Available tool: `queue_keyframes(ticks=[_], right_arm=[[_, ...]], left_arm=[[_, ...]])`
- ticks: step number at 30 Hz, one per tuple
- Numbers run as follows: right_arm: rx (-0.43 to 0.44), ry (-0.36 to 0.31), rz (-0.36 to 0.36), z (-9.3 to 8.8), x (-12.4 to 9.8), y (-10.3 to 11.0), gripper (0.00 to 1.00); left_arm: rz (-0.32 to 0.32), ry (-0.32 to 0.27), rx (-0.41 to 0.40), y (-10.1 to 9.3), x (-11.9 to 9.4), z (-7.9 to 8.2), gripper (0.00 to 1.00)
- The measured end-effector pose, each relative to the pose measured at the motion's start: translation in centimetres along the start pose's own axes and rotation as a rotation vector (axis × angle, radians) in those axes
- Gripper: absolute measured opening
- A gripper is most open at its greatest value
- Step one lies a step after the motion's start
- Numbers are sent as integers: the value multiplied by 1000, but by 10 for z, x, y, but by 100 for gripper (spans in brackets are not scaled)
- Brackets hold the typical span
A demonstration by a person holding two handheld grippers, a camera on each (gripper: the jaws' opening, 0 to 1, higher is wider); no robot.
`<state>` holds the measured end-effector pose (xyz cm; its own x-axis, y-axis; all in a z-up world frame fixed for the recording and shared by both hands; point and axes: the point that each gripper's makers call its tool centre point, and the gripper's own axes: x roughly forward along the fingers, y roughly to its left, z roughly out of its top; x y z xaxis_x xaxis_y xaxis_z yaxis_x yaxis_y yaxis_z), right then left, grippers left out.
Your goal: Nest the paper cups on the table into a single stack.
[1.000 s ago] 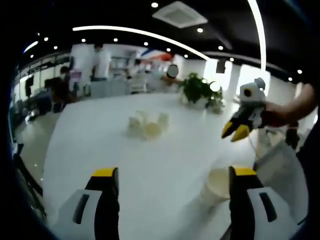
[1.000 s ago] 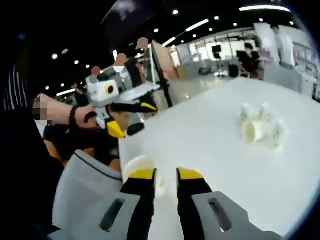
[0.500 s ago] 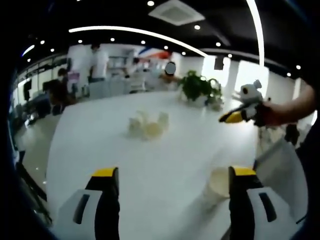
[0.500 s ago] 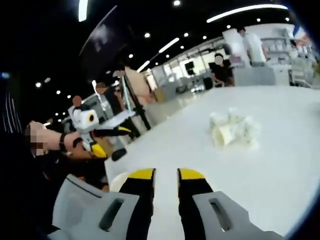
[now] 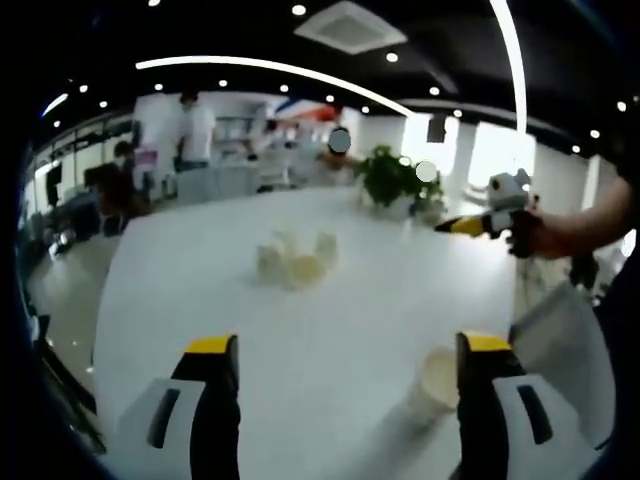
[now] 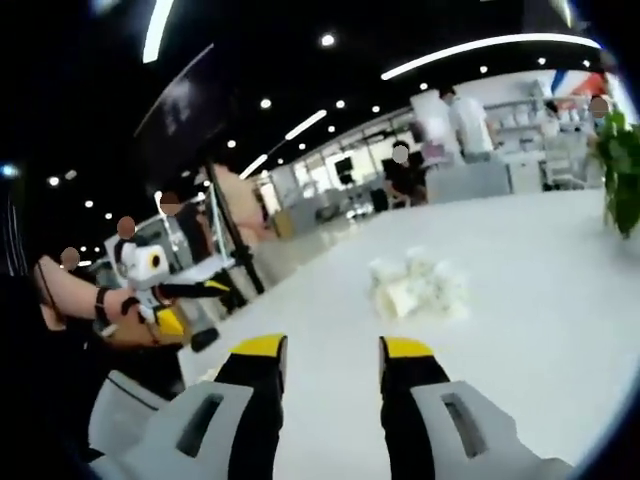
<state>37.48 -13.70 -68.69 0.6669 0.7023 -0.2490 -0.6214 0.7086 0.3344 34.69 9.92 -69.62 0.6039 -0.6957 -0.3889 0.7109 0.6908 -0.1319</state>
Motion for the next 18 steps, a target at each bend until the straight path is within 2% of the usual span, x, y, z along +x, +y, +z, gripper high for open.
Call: queue_keyframes(ticks=[4, 9, 13, 16, 18], right_arm=[[-4, -13, -40, 0, -4, -7, 56], [-35, -28, -94, -1, -9, -19, 70], [-45, -37, -151, -1, -12, -29, 88], [-49, -48, -182, -2, -17, -37, 93], [-43, -89, -194, 3, -19, -39, 98]], left_arm=[[-5, 2, 1, 2, 5, 3, 88], [-13, 8, 10, 1, 12, 7, 87], [-18, 16, 18, 0, 18, 10, 86], [-22, 26, 39, -1, 25, 15, 85], [-27, 29, 50, 0, 30, 18, 85]])
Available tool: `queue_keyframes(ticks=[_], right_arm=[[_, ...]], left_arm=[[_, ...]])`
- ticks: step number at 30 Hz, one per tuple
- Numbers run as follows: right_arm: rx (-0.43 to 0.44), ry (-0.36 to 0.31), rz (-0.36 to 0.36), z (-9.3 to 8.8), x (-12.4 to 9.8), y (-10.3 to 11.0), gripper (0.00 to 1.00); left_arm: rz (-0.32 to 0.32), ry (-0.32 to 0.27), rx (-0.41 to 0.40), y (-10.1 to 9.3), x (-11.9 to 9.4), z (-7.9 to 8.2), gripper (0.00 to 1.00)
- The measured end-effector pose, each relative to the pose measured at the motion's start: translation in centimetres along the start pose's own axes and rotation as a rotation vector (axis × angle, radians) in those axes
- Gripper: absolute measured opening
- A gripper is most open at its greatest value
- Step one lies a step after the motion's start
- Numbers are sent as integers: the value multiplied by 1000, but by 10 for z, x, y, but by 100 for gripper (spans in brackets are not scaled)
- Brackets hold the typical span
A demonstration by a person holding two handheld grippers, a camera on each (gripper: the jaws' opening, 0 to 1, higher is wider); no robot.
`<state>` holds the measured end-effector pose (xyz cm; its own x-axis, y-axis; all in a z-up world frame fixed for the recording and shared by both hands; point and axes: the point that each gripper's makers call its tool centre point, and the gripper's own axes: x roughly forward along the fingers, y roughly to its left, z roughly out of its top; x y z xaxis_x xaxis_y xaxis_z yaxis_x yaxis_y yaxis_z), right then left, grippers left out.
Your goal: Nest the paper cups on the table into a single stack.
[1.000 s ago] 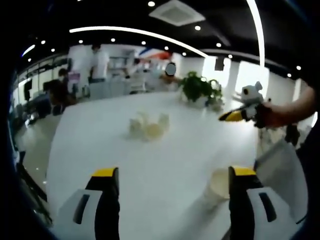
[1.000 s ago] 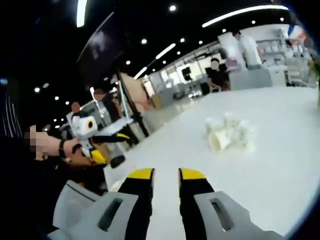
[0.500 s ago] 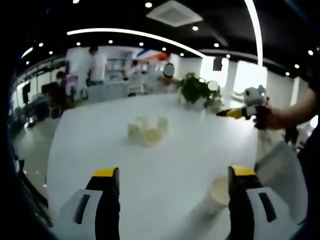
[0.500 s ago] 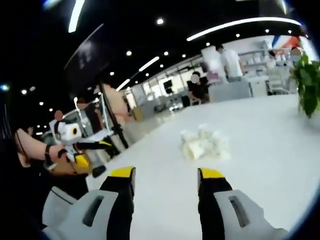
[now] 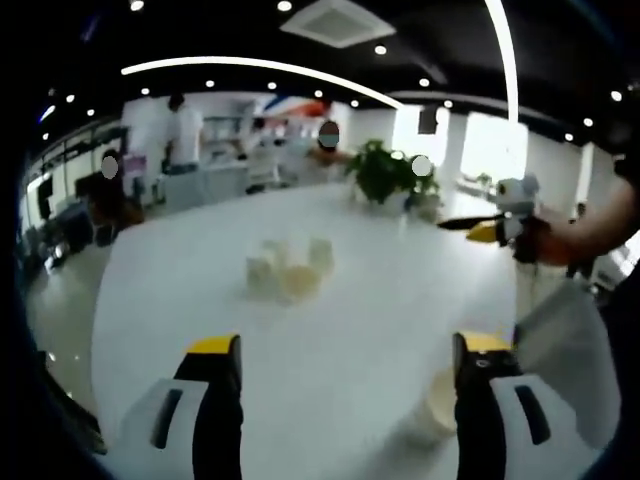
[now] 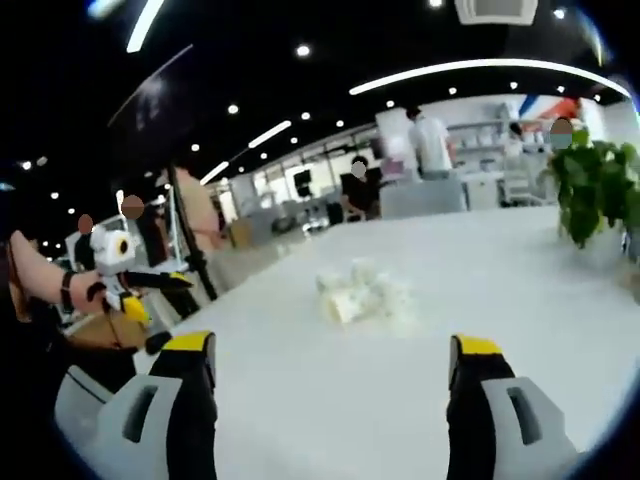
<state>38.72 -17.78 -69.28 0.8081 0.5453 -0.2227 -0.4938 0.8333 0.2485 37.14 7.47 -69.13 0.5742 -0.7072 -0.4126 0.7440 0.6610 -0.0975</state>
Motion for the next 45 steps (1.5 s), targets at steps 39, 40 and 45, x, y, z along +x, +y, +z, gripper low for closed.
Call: queue_keyframes(ticks=[39, 40, 45], right_arm=[[19, 40, 3, -21, -19, -28, 93], [26, 39, 2, -21, -19, -29, 93], [53, 41, -6, -27, -21, -32, 92]], left_arm=[[5, 179, 366, 36, 138, 30, 63], [0, 190, 372, 37, 143, 29, 62], [-2, 233, 427, 41, 158, 20, 55]])
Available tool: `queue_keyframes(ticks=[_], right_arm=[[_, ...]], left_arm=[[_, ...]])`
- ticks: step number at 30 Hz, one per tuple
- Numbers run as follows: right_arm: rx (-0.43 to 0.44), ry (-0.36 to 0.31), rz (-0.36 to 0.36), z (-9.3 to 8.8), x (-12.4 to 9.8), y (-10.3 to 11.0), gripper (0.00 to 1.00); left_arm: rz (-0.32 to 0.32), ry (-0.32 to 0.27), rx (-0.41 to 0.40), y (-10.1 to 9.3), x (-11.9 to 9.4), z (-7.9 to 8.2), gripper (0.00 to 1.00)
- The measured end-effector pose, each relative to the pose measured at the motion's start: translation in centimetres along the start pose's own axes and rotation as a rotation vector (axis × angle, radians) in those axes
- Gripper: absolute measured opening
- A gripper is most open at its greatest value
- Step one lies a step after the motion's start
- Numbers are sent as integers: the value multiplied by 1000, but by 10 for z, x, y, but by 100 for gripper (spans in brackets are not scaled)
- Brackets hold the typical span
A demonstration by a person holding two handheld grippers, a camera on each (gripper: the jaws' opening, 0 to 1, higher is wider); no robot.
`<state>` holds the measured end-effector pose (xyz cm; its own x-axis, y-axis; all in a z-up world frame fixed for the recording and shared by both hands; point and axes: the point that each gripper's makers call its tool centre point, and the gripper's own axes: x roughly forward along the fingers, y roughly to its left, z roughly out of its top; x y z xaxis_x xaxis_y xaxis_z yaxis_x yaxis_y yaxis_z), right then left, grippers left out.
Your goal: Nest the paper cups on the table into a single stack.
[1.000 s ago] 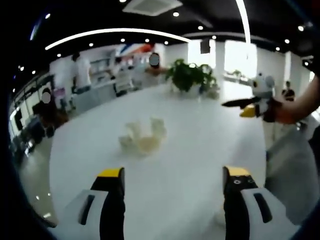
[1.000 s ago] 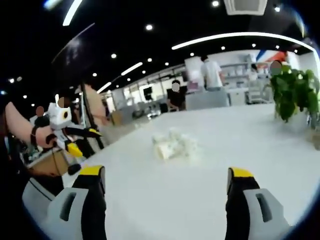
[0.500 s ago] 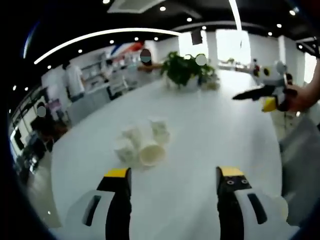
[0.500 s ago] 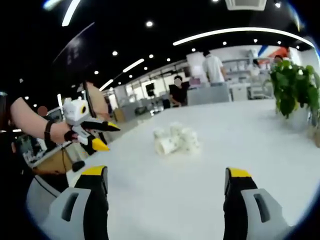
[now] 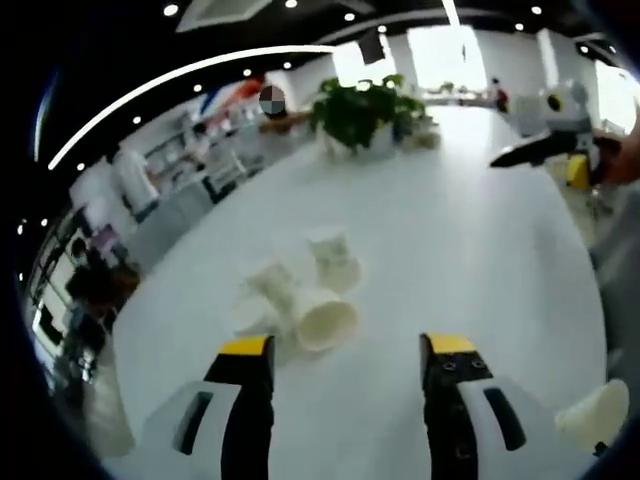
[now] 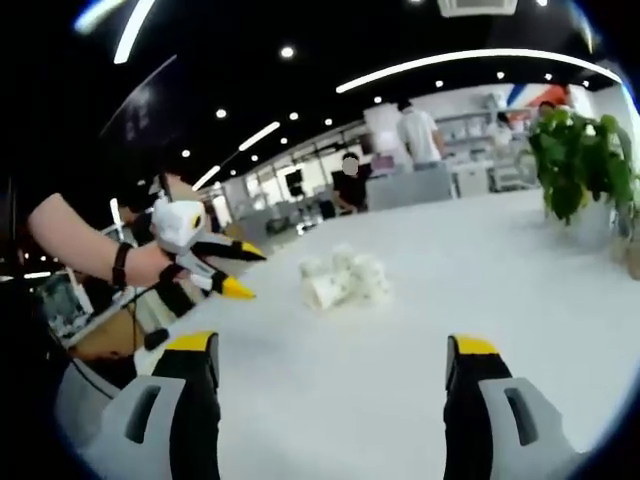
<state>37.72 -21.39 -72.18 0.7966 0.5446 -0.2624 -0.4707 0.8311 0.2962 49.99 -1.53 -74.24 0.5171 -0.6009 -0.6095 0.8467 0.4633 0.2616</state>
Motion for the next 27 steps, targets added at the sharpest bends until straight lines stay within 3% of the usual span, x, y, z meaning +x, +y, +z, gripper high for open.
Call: queue_keyframes(ticks=[6, 14, 18, 27], right_arm=[[12, 12, 10, -5, -2, 3, 90], [28, 20, 19, -11, -4, 6, 90], [-6, 45, 30, -15, -6, 7, 88], [26, 59, 34, -26, -6, 5, 88]], left_arm=[[-14, 24, 67, 0, 20, -1, 52], [-14, 45, 88, 8, 39, -6, 49], [-16, 59, 107, 13, 48, -7, 46], [-29, 84, 146, 16, 64, -8, 41]])
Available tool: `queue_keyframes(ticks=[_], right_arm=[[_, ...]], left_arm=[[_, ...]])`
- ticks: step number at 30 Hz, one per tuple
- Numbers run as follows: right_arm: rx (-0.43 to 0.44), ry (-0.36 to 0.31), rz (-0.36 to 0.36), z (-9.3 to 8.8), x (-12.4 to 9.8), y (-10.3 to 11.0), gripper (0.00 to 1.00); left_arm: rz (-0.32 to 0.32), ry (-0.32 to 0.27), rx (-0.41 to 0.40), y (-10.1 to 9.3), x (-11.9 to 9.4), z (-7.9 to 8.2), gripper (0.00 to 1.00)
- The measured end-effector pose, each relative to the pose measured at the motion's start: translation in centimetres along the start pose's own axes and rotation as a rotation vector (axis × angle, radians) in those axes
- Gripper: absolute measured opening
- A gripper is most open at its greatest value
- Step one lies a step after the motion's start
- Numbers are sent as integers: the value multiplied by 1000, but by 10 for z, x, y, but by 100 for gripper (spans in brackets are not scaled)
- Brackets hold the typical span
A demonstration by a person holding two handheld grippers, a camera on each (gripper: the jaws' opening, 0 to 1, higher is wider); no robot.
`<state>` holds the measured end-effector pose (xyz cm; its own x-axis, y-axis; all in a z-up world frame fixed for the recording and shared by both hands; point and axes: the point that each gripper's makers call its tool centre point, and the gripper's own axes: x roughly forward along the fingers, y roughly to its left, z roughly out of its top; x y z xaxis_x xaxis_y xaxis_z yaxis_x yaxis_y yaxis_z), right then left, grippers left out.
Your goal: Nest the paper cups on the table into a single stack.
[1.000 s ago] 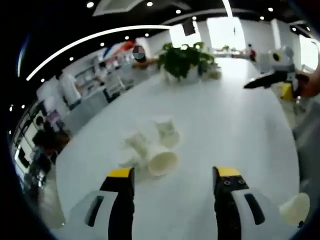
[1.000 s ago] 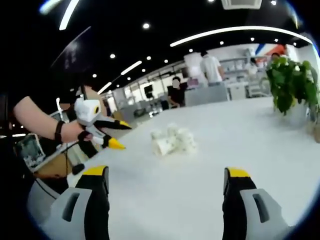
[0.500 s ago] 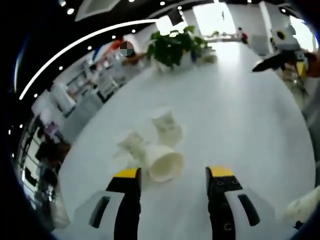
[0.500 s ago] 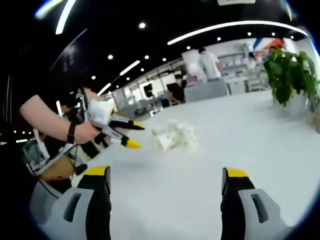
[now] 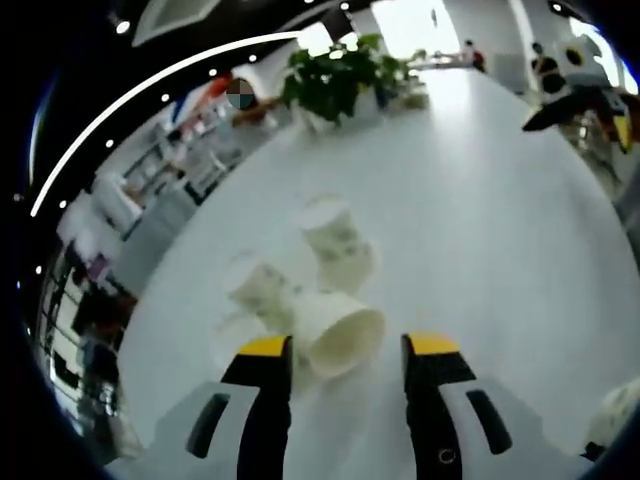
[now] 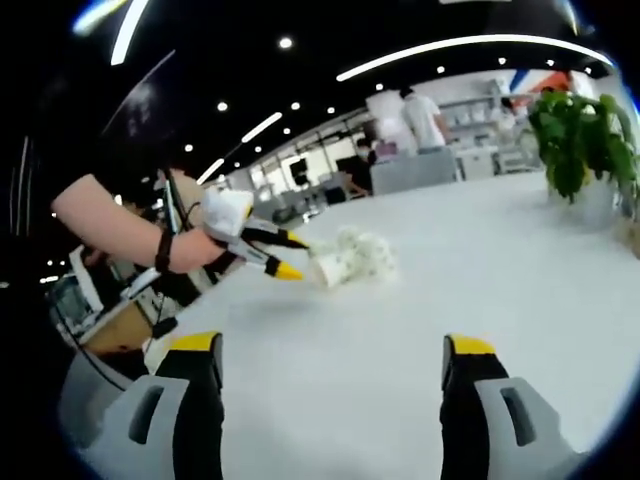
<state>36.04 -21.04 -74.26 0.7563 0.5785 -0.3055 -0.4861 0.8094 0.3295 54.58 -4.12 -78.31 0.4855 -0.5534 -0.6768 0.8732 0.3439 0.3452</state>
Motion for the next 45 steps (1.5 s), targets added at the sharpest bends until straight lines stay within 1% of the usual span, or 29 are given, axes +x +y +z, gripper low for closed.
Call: queue_keyframes(ticks=[9, 13, 15, 21, 22, 23, 25, 27, 31, 35, 39, 42, 45], right_arm=[[2, 1, 12, 0, -3, -4, 87], [14, 10, 12, -4, -4, -7, 86], [8, 12, 12, -4, -5, -7, 84], [19, 23, 22, -9, -6, -8, 84], [20, 28, 19, -4, 9, 9, 84], [20, 31, 16, -3, 11, 11, 83], [23, 29, 15, -7, 8, 12, 81], [19, 28, 13, -8, 6, 11, 81], [18, 31, 14, -14, -1, 6, 81], [23, 27, 12, -15, -2, 6, 81], [26, 29, 15, -17, -3, 6, 81], [30, 26, 16, -17, -4, 6, 81], [28, 24, 15, -17, -6, 7, 81]], left_arm=[[-7, 19, 16, 7, 13, -6, 40], [-6, 28, 19, 11, 19, -9, 38], [-12, 32, 18, 10, 21, -9, 38], [-24, 37, 49, 11, 27, -9, 35], [-23, 37, 51, 11, 28, -8, 34], [-24, 35, 50, 19, 24, -13, 34], [-26, 31, 42, 24, 21, -17, 33], [-27, 32, 50, 22, 21, -17, 31], [-28, 28, 48, 20, 20, -15, 25], [-44, 26, 79, 16, 18, -15, 14], [-64, 26, 112, 10, 15, -15, 7], [-76, 26, 124, 7, 14, -15, 0], [-83, 28, 134, 3, 13, -15, 1]])
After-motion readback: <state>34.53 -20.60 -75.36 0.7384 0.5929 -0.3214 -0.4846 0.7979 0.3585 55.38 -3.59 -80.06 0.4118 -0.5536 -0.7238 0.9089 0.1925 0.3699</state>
